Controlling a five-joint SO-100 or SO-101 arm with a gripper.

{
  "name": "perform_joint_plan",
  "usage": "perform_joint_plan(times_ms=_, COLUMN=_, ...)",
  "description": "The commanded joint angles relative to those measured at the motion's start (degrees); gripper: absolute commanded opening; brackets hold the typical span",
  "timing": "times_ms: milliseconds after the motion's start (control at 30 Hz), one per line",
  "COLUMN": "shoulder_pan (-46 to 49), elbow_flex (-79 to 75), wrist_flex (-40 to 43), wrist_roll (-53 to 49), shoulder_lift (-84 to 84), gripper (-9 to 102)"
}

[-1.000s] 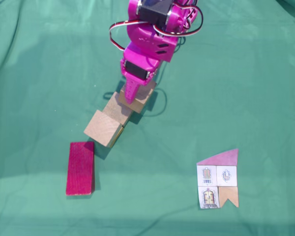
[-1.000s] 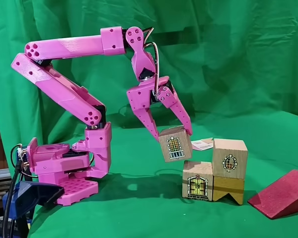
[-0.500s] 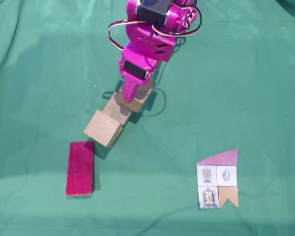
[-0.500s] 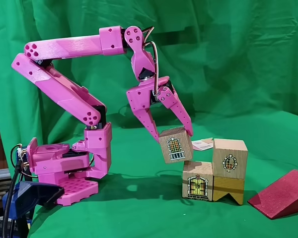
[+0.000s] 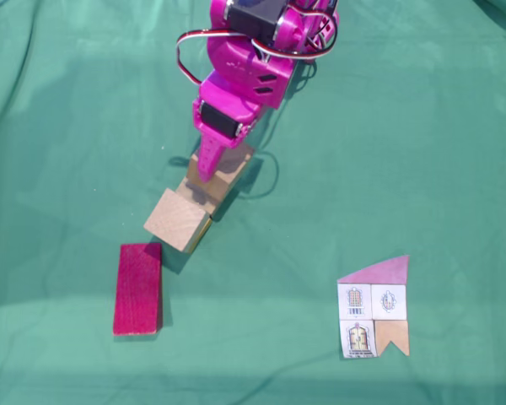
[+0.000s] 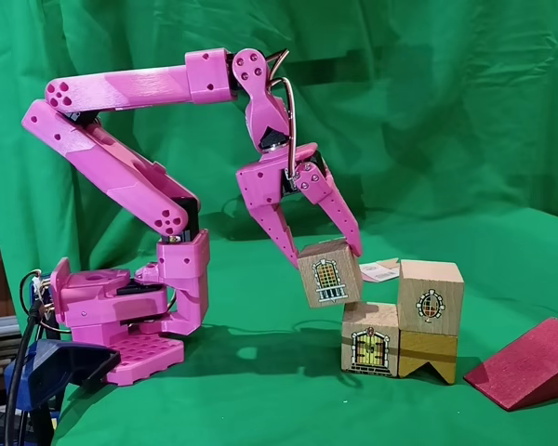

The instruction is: Grasp some building blocks and build the house on the picture.

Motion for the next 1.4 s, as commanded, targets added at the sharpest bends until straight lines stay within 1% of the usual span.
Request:
perform_joint_plan(times_ms=0, shoulder_pan=0.44, elbow_flex=-0.44, wrist_flex=-1.32, wrist_roll=-0.44, shoulder_lift=-0.09, gripper=11)
perform_joint_plan(times_ms=767, shoulder_pan=0.44, elbow_flex=-1.32, wrist_flex=-1.58, wrist_roll=-0.44, shoulder_lift=-3.08, gripper=11)
perform_joint_plan(times_ms=967, shoulder_pan=0.44, elbow_flex=-0.53, wrist_flex=-6.15, wrist_roll=-0.44, shoulder_lift=-3.16, gripper=11)
perform_joint_plan(times_ms=1367, shoulder_pan=0.44, elbow_flex=-1.32, wrist_flex=-6.59, wrist_roll=-0.35, shoulder_lift=-7.29, gripper=11)
